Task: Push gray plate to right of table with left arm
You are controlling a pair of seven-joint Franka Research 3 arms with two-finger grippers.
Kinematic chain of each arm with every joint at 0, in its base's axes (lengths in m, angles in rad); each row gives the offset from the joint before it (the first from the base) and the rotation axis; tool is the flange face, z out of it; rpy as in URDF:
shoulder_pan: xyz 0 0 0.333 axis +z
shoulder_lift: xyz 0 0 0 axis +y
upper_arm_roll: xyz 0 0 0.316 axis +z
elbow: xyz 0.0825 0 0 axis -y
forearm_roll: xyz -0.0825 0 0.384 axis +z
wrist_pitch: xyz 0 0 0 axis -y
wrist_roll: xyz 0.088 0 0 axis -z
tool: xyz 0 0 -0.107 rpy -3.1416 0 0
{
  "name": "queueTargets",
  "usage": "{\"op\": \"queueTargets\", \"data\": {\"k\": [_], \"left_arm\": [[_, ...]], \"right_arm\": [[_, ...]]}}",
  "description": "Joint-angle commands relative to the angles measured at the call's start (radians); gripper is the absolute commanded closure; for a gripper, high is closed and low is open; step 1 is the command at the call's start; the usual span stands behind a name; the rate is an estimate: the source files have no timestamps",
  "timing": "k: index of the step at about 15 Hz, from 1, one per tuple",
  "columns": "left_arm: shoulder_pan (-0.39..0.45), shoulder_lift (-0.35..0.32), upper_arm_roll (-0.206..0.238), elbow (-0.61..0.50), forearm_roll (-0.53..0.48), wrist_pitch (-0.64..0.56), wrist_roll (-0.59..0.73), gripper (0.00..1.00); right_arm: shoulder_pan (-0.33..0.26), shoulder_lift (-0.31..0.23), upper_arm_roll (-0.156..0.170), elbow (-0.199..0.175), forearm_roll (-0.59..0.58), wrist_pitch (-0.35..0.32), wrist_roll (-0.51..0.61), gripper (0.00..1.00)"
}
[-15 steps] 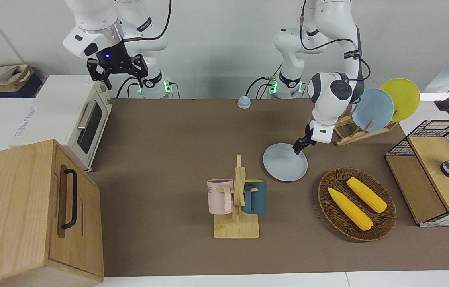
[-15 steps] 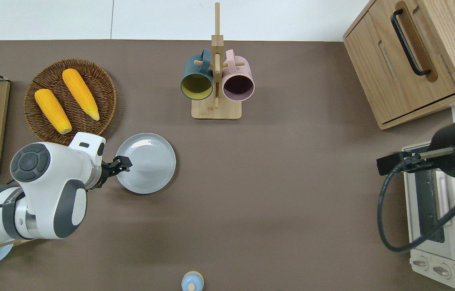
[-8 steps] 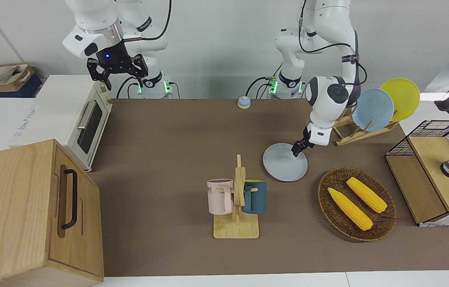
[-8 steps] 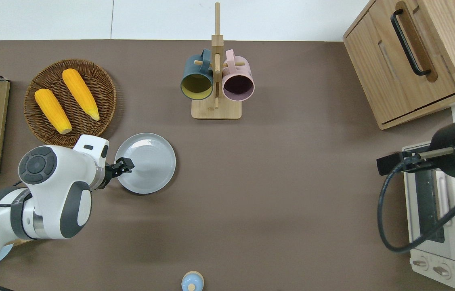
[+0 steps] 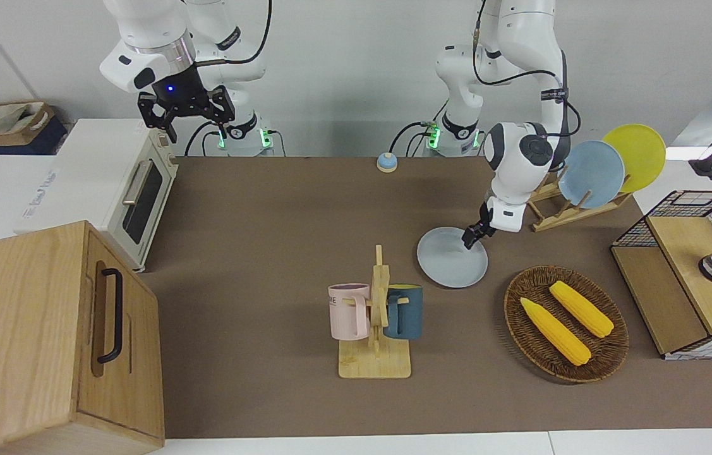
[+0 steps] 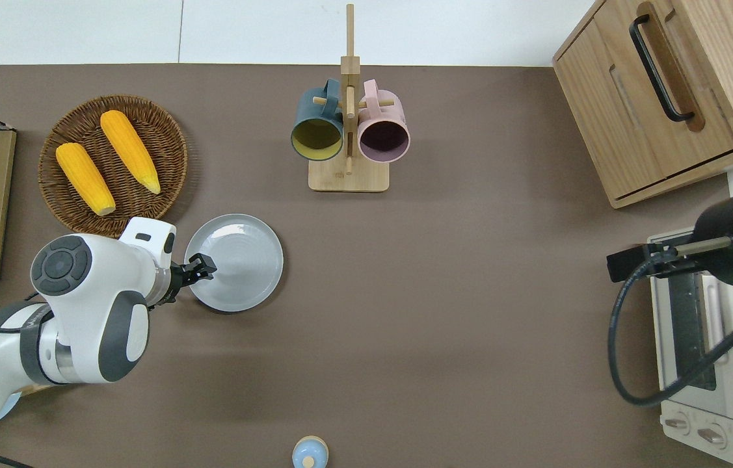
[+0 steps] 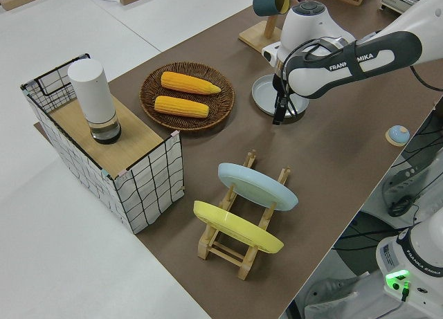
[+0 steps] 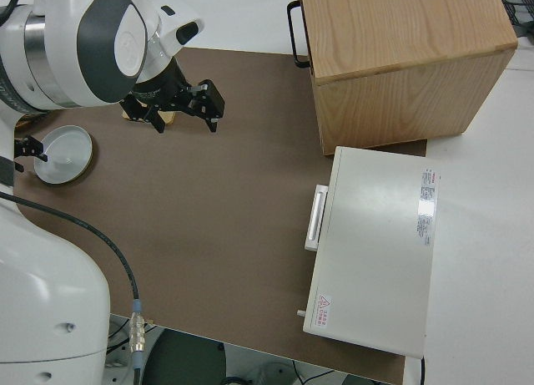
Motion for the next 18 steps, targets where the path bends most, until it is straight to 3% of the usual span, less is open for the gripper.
{"op": "queueTargets", "data": {"k": [1, 3, 5, 13, 18], "left_arm": [[-0.011, -0.002, 0.003, -0.018, -0.026, 0.030, -0.011, 0.45], [-0.011, 0.001, 0.002, -0.018, -0.026, 0.032, -0.014, 0.68], [-0.017, 0.005, -0.004, -0.018, -0.026, 0.036, -0.040, 1.00], [-0.019, 0.018, -0.014, -0.018, -0.026, 0.050, -0.045, 1.00], [-0.017, 0.015, -0.049, -0.018, -0.026, 0.045, -0.090, 1.00]], "right_arm": [[-0.020, -0.006, 0.015, 0.004, 0.010, -0.014, 0.001, 0.017], [-0.020, -0.006, 0.015, 0.004, 0.010, -0.012, 0.001, 0.017], [-0.020, -0.006, 0.015, 0.004, 0.010, -0.012, 0.000, 0.017], [-0.020, -0.006, 0.015, 0.004, 0.010, -0.012, 0.000, 0.017], [-0.020, -0.006, 0.015, 0.004, 0.010, -0.012, 0.001, 0.017]]}}
